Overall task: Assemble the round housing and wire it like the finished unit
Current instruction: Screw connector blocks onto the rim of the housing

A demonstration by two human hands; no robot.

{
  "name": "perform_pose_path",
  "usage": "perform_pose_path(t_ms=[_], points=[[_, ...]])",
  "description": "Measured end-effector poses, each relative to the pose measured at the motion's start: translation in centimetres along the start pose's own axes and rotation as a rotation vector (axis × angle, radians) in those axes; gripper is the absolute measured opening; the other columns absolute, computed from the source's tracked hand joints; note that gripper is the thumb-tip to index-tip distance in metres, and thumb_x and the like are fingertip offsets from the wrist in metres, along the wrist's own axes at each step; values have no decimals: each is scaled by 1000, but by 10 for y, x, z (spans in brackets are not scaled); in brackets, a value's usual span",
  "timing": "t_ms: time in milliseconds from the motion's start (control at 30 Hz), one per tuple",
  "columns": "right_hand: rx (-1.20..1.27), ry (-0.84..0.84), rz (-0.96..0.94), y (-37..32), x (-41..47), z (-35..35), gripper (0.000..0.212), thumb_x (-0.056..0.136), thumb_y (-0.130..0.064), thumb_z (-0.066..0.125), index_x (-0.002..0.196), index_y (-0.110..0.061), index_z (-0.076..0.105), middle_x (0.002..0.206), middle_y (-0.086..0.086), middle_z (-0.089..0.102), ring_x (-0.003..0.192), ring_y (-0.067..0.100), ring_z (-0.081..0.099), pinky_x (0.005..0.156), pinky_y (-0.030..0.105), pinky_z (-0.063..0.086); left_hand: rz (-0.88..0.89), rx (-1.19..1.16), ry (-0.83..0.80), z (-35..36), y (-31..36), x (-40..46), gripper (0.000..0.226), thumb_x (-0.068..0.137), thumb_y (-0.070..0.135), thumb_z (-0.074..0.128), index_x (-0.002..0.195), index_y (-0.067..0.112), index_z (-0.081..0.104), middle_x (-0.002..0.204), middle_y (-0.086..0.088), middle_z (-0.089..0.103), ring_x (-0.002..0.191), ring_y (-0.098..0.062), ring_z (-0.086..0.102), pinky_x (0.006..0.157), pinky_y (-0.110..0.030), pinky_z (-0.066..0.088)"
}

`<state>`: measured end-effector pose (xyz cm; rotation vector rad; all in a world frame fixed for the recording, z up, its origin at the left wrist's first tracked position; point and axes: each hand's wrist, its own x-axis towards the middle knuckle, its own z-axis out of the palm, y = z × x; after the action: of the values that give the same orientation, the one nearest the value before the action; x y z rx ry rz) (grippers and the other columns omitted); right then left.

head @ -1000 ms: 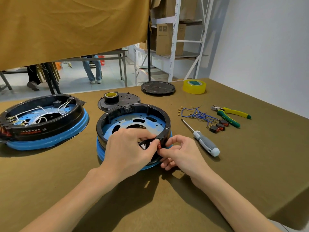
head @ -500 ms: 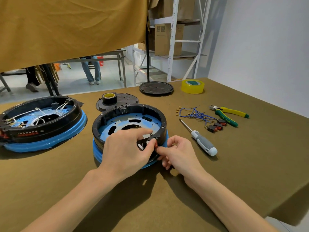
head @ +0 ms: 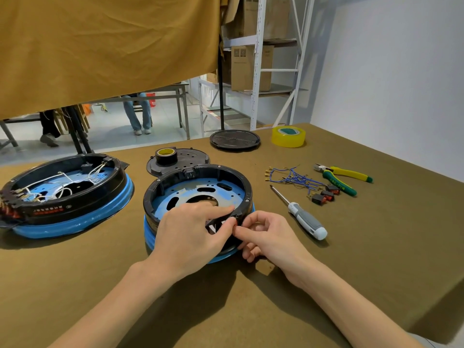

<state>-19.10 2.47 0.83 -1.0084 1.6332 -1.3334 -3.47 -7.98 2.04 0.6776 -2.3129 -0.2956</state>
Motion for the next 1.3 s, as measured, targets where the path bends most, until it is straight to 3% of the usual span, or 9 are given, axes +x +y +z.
perform_pose_path(t_ms=[267, 500, 600, 767, 1000, 1200, 1300], points=[[-6, 19, -36, 3, -1, 2, 17, 92, -21, 75, 104, -9, 69, 73, 7, 74, 56, 12, 65, 55, 21, 54, 11, 3, 10, -1, -3, 0, 41, 91, 61, 51, 121, 41, 70, 92, 11, 78, 87, -8, 71, 74, -37, 62], [19, 15, -22, 4, 1, 1, 18, 90, -17, 77, 102, -6, 70, 74, 10, 75, 58, 15, 68, 57, 23, 57, 44, 22, -36, -2, -7, -1, 48, 90, 67, 49, 126, 42, 69, 94, 20, 75, 81, 2, 66, 67, -21, 57], [33, -30, -15, 3, 1, -1, 17, 91, -14, 75, 104, -6, 68, 77, 12, 76, 63, 18, 72, 59, 25, 59, 56, 33, -18, -2, -8, -4, 50, 89, 70, 49, 124, 42, 70, 93, 20, 75, 81, 1, 67, 68, -21, 58], [32, 5, -36, 6, 1, 2, 26, 91, -18, 76, 109, -6, 63, 78, 13, 77, 59, 16, 70, 56, 23, 57, 56, 66, 38, 4, -6, -7, 40, 93, 58, 57, 121, 35, 74, 88, 19, 73, 69, 1, 61, 59, -13, 49], [37, -21, -37, 5, 4, 2, 24, 93, -20, 74, 110, -8, 62, 77, 10, 76, 62, 19, 71, 60, 25, 59, 12, 56, 77, 6, -5, -3, 30, 92, 51, 66, 115, 36, 77, 86, 16, 76, 77, -3, 67, 63, -26, 57], [-39, 37, -122, 12, 3, 7, 22, 93, -17, 73, 109, -10, 60, 79, 12, 76, 63, 22, 73, 60, 28, 61, -17, 72, 90, 8, -6, -2, 26, 89, 51, 70, 111, 38, 78, 92, 20, 77, 85, 1, 67, 70, -6, 43], [-39, 80, -130, 12, 6, 8, 21, 93, -19, 73, 107, -8, 60, 76, 12, 75, 62, 22, 72, 58, 28, 61, -14, 94, 108, 10, -6, -1, 26, 90, 50, 70, 110, 36, 79, 90, 19, 77, 82, 1, 67, 66, -9, 46]])
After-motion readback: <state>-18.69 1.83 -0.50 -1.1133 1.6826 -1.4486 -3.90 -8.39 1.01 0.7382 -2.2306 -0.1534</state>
